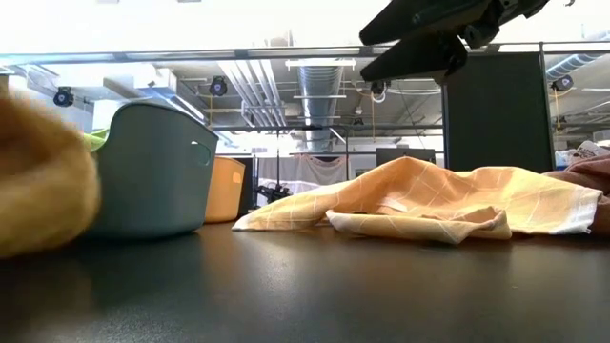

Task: Sort microfiber towel by color & place in baskets
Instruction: Put the bottom yellow towel into the yellow bin

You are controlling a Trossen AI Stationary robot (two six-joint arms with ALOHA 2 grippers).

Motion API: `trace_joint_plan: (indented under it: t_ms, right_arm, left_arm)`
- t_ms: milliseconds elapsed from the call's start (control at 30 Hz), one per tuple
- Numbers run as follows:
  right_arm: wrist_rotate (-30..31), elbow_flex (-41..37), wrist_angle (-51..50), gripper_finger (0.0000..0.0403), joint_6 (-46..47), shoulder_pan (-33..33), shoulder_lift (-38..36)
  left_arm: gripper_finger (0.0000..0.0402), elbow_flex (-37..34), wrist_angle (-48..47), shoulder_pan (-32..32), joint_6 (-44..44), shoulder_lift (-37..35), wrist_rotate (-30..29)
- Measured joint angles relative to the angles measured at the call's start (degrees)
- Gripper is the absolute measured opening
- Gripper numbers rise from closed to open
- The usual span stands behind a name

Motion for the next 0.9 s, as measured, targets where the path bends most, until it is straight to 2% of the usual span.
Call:
trace_joint_plan:
  t_ms: [233,400,500,567,767,900]
  right_arm:
    - [0.0,0.0,3.0,0.0313,-6.6,-1.8,0.0]
    - [0.0,0.0,4.4,0.0303,-7.8,-4.9,0.0]
    - [0.0,0.0,4.4,0.0295,-7.8,-6.4,0.0]
    - [0.0,0.0,4.3,0.0291,-7.8,-7.1,0.0]
    - [-0.1,0.0,4.3,0.0282,-9.8,-7.9,0.0]
    - [-0.4,0.0,4.3,0.0278,-12.2,-8.3,0.0]
  left_arm:
    - [0.0005,5.8,-14.9,6.2,9.3,-15.6,-25.2]
    - [0.0004,8.5,-17.1,12.9,16.7,-27.9,-44.5]
    - [0.0004,8.6,-17.2,18.1,17.9,-33.7,-52.8]
    - [0.0004,8.3,-17.4,22.6,17.9,-37.1,-54.8]
    - [0.0004,4.6,-17.5,40.7,19.3,-43.7,-55.0]
    - [0.0004,2.2,-17.0,56.5,21.3,-44.4,-48.9]
